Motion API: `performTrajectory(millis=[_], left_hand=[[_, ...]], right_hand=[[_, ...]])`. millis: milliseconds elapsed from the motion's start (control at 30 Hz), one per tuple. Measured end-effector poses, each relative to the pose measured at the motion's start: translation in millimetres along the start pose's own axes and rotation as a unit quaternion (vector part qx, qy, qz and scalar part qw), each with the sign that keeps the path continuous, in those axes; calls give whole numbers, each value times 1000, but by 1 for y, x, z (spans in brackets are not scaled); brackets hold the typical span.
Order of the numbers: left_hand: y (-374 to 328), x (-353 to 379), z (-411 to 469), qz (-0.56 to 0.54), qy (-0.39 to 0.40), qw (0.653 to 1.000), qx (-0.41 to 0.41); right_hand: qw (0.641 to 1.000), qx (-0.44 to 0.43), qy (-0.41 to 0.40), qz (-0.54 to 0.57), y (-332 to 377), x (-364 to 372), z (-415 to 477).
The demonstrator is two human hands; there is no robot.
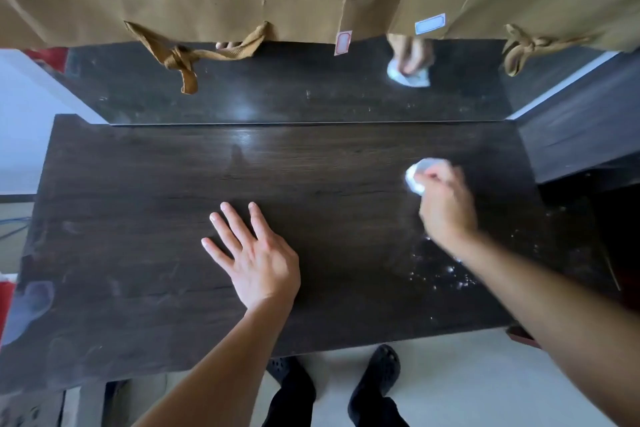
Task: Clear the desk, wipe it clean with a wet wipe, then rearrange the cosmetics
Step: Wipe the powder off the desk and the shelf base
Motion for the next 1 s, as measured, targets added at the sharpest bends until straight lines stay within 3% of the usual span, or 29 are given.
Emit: performTrajectory(millis=[100,133,200,300,367,433,500,567,600,667,733,800,867,933,1000], left_hand=[[0,0,0,6,-7,1000,3],[-1,1,0,5,-11,1000,3],[-2,2,0,11,-21,1000,8],[-3,3,0,17,-33,999,12],[-3,3,-2,20,-40,999,21],[-3,1,-4,15,-46,998,32],[-1,1,-14,4,-58,997,45],[3,2,-36,-9,-75,996,51],[4,3,-52,-15,-82,995,48],[1,7,-85,-23,-97,995,31],[-8,15,-107,-20,-110,994,14],[-20,24,-119,-15,-118,993,-1],[-29,28,-125,-8,-118,993,-12],[-32,29,-127,-2,-114,993,-16],[-32,29,-127,4,-112,994,-12]], right_hand=[[976,-213,27,40,2,4,-53],[971,-236,18,37,-13,0,-44],[984,-173,-29,-6,-43,-8,-4],[1000,13,-21,-14,-69,-3,55],[1000,-2,-13,26,-40,5,47],[988,-117,5,97,-1,13,4],[949,-290,42,121,20,11,-55],[905,-399,102,108,7,9,-86],[895,-425,94,96,-9,6,-82],[917,-395,27,50,-41,1,-45],[960,-279,-29,-10,-71,-11,4],[983,-179,-28,-36,-91,-16,34],[993,-114,-3,22,-85,-12,24],[986,-137,13,98,-66,-10,-22],[943,-296,41,150,-53,-4,-87]])
Point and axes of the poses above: each hand's wrist, its own z-axis towards the middle knuckle, its own x-axis out of the palm, y = z × x, the point moved 1 cm from there along z, towards the middle knuckle, and after that the axes turned 10 degrees about -z, right-handed, at the moved point
